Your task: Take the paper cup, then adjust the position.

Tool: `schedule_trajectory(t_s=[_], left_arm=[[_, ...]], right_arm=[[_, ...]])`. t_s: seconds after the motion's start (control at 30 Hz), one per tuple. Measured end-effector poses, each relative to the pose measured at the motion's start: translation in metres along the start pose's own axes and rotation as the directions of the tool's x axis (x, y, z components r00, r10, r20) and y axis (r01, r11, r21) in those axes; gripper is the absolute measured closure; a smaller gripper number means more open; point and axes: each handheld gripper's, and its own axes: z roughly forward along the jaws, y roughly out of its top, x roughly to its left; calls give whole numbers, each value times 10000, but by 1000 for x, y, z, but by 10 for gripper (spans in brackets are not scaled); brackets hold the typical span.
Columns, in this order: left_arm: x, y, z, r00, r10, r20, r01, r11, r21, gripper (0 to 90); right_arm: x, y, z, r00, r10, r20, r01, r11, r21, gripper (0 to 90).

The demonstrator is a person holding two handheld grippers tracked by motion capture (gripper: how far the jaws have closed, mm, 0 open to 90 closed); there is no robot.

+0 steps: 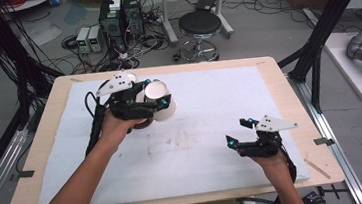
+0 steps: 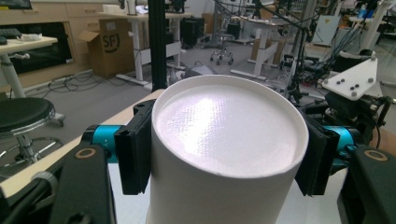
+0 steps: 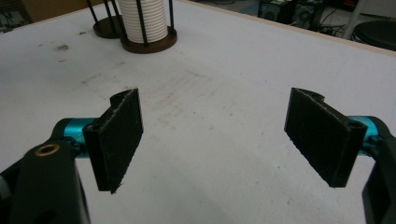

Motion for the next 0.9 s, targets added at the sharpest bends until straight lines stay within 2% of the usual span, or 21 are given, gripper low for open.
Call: schedule_trajectory(t_s=[0.13, 0.17, 0.33, 0.53, 0.67, 0.8, 0.83, 0.9], left_arm=[[-2, -5, 2, 9999, -100, 38, 100, 9999, 18, 335], [-2, -6, 3, 9999, -118, 96, 117, 9999, 28, 335], [-5, -9, 5, 9997, -151, 192, 150, 9999, 30, 335], [-6, -16, 6, 9991, -267, 330, 266, 9996, 33, 335], [-8, -20, 7, 9986, -303, 440, 296, 9994, 151, 335], [-11, -25, 8, 9980, -337, 527, 326, 9992, 214, 335], [-13, -27, 9, 9977, -286, 617, 266, 9991, 337, 335], [-14, -28, 9, 9973, -297, 675, 271, 9989, 382, 335]], right_arm=[[3, 1, 0, 9997, -70, -215, 70, 10000, -19, 198], [3, 3, 0, 9996, -143, -261, 138, 9997, -176, 198], [1, 2, 1, 9998, 49, -210, -53, 9999, -161, 198], [4, 4, 2, 9971, 121, -753, -133, 9998, -146, 197], [8, 7, 4, 9945, -162, -1031, 133, 9995, -294, 197], [13, 9, 6, 9901, -256, -1382, 196, 9988, -444, 197], [16, 10, 8, 9860, -357, -1631, 281, 9984, -482, 198], [17, 10, 10, 9847, -421, -1688, 347, 9983, -465, 197]])
